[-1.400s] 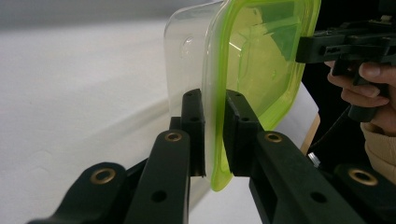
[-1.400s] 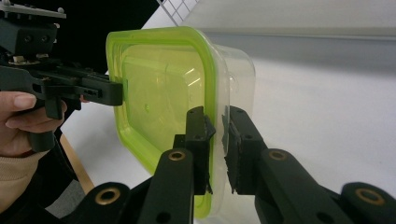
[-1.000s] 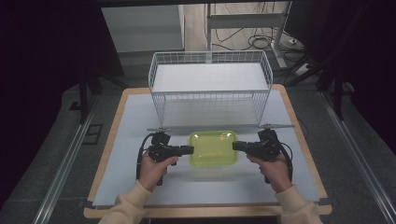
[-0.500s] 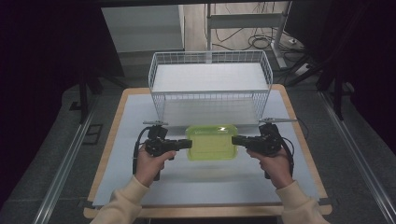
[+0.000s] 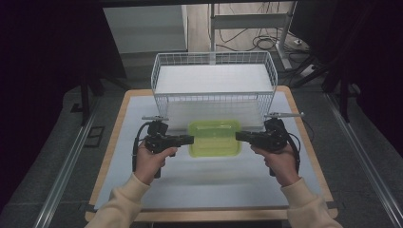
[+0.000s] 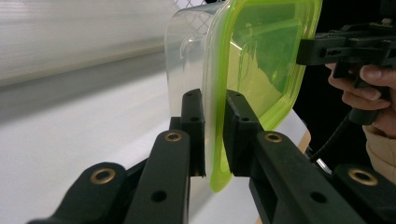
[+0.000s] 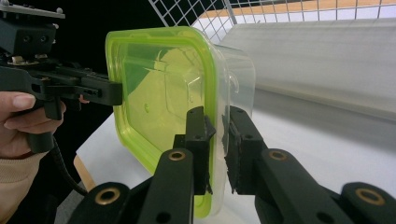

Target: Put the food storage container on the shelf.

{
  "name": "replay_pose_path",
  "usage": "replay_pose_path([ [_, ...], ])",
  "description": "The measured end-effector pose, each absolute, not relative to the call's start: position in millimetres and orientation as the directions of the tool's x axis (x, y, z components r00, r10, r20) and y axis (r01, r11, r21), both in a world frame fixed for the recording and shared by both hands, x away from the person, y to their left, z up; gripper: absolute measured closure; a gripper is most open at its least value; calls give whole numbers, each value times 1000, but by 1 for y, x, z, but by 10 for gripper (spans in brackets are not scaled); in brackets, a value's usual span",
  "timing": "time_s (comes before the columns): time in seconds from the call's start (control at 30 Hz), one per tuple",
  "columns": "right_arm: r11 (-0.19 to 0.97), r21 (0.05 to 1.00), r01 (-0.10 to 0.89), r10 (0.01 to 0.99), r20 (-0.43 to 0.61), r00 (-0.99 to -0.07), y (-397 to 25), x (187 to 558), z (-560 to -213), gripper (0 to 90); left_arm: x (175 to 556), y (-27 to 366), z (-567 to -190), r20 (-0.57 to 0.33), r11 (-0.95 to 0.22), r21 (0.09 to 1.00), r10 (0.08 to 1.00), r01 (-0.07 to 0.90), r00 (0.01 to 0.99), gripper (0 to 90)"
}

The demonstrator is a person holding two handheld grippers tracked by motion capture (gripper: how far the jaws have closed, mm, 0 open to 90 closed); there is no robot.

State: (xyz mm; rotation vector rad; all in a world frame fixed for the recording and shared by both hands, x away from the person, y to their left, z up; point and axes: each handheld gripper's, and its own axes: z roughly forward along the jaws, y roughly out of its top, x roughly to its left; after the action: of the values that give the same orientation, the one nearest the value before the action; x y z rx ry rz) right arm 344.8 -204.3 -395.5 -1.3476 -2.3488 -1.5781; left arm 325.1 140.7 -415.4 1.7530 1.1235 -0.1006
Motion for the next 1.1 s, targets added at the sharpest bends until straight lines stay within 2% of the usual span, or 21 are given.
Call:
replay_pose_path([
  [0.63, 104, 766, 634, 638, 438, -634, -204, 354, -377, 804, 337, 141, -391, -519, -56, 709, 632, 703, 575, 803],
  [1.1, 109, 789, 605, 642, 409, -648, -202, 364, -349, 804, 347, 143, -361, -484, -70, 735, 642, 674, 595, 803],
])
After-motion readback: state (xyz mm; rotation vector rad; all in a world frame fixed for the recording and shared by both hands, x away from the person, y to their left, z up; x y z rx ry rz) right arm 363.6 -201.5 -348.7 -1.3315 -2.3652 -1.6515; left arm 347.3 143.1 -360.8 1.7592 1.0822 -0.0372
